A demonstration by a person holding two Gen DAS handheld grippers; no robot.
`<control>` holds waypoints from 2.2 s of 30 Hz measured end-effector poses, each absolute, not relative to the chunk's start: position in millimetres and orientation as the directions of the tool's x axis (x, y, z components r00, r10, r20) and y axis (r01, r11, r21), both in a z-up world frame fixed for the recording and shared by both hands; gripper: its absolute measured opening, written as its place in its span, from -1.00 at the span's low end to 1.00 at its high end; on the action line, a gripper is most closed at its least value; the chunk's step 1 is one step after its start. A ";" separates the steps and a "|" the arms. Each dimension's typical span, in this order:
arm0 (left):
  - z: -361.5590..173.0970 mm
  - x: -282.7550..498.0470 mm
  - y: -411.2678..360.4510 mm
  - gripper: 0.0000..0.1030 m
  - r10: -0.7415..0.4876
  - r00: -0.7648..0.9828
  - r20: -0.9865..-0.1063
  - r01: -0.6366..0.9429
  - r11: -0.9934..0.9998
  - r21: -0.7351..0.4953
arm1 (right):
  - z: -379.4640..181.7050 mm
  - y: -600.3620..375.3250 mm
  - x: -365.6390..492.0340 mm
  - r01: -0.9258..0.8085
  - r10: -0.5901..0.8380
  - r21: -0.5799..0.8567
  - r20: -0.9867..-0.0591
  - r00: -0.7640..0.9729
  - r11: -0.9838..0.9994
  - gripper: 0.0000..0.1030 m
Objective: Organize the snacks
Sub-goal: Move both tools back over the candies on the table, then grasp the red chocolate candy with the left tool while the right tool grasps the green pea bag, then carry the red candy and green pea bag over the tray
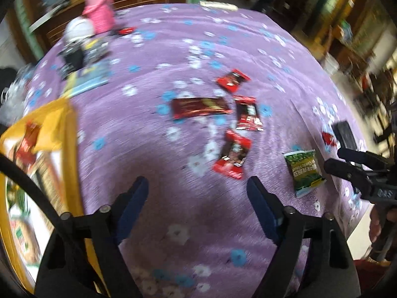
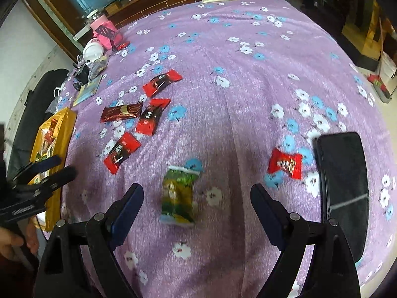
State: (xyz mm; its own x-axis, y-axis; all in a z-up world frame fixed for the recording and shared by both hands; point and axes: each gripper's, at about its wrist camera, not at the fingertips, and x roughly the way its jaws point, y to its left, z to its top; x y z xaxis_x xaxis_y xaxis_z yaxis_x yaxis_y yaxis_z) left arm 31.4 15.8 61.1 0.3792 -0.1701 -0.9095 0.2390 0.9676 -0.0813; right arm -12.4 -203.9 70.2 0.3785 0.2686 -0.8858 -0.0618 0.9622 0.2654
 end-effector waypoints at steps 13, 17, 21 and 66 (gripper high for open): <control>14.3 69.6 -25.7 0.00 -0.143 0.292 -0.946 0.331 0.943 -0.041 | 45.1 -177.7 -14.9 -0.143 0.278 0.245 -0.910 0.308 0.959 0.15; 15.4 69.7 -25.9 -0.13 -0.144 0.299 -0.943 0.323 0.945 -0.042 | 40.2 -170.2 -7.8 -0.152 0.268 0.231 -0.916 0.298 0.961 0.08; 17.4 67.5 -19.3 -0.44 -0.142 0.306 -0.941 0.307 0.951 -0.044 | 37.4 -157.0 -1.8 -0.188 0.228 0.177 -0.925 0.303 0.966 -0.08; 65.4 3.9 82.6 -0.48 -0.132 0.423 -0.896 0.031 0.991 -0.132 | 66.9 -82.3 -1.9 -0.451 0.379 0.221 -0.876 0.297 0.865 -0.38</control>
State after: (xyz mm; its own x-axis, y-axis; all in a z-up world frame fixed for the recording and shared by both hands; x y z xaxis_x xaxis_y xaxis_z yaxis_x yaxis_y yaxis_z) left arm 3.9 82.6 65.4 0.4231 -0.1324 -0.8964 0.0309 0.9908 -0.1318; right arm -1.9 -82.3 66.9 0.2972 0.3793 -0.8762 -0.4511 0.8646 0.2212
